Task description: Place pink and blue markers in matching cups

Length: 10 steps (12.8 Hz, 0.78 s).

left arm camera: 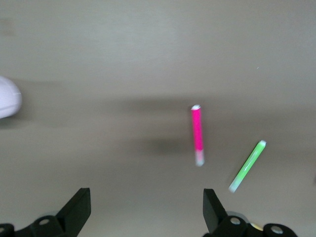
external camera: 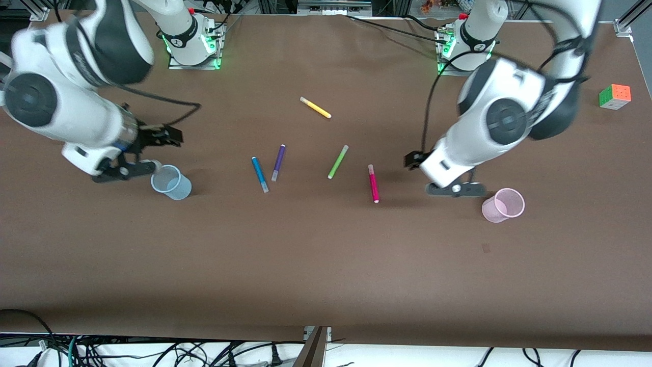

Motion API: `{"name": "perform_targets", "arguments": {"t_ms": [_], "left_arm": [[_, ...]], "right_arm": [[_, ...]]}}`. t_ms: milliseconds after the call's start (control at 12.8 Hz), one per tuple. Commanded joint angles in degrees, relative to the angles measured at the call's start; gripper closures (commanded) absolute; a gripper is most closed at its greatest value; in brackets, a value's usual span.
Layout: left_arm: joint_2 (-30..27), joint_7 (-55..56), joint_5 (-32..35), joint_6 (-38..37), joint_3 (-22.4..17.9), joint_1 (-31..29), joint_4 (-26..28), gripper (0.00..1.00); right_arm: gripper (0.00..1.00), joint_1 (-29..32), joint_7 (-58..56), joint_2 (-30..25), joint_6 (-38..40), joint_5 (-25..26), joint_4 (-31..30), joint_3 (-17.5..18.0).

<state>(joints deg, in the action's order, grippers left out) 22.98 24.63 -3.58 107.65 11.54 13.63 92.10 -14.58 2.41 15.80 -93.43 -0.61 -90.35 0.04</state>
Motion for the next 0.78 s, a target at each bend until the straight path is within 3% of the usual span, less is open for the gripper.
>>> {"name": "perform_targets", "arguments": {"t_ms": [0, 391, 704], "left_arm": [[5.8, 3.8, -0.1, 6.9, -0.5, 3.1, -0.9, 0.00], [13.4, 4.5, 2.5, 15.7, -0.6, 5.7, -0.2, 0.00], [17.0, 5.8, 4.7, 18.5, -0.6, 6.0, 0.6, 0.00]], "right_arm": [[0.00, -4.0, -0.1, 6.2, -6.4, -0.8, 1.5, -0.2], [0.00, -7.5, 0.1, 14.8, -20.3, -3.0, -0.7, -0.1], [0.00, -8.1, -0.2, 16.4, -29.3, -3.0, -7.0, 1.3]]}}
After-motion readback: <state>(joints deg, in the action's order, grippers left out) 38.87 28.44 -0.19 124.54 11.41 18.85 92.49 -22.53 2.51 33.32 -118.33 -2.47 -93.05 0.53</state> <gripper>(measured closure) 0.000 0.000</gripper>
